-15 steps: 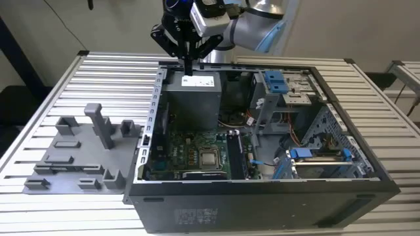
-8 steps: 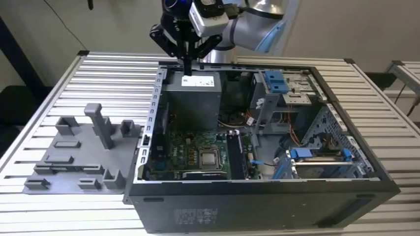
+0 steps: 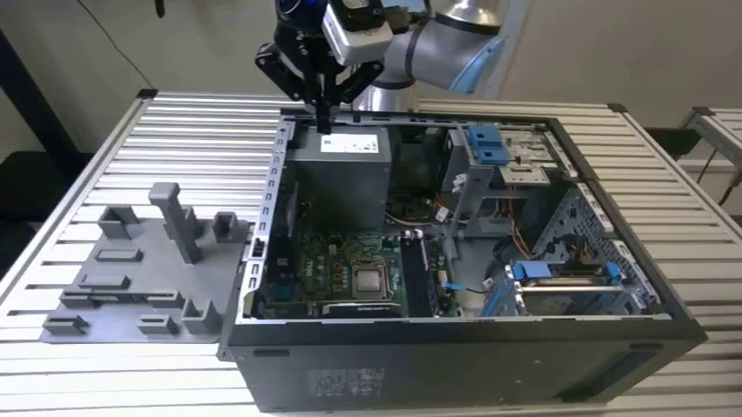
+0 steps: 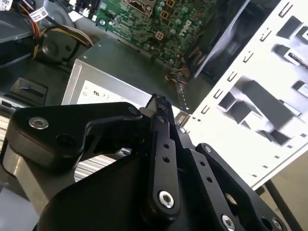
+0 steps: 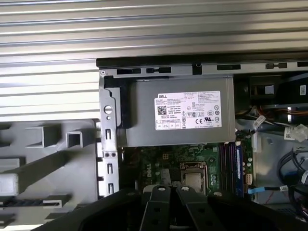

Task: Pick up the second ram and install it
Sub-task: 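Reach for the second ram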

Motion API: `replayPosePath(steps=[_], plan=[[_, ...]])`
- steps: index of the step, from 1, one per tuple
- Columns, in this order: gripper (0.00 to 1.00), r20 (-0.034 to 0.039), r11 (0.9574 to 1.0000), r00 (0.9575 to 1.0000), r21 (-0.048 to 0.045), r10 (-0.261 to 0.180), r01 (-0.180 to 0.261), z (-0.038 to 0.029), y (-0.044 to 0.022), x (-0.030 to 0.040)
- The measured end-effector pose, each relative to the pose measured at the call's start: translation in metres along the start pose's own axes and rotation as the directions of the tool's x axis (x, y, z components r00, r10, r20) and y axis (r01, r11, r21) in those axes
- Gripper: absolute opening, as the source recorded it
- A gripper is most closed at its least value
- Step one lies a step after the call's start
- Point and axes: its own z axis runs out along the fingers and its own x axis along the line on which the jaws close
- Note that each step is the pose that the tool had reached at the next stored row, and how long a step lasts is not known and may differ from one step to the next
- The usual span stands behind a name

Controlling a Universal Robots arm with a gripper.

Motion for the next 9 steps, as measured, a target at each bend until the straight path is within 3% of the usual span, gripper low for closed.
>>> replayPosePath(steps=[9], plan=[[0.11, -0.0001, 1.0, 1.0, 0.0001, 0.0, 0.0, -0.0003, -0.0013, 0.0186]])
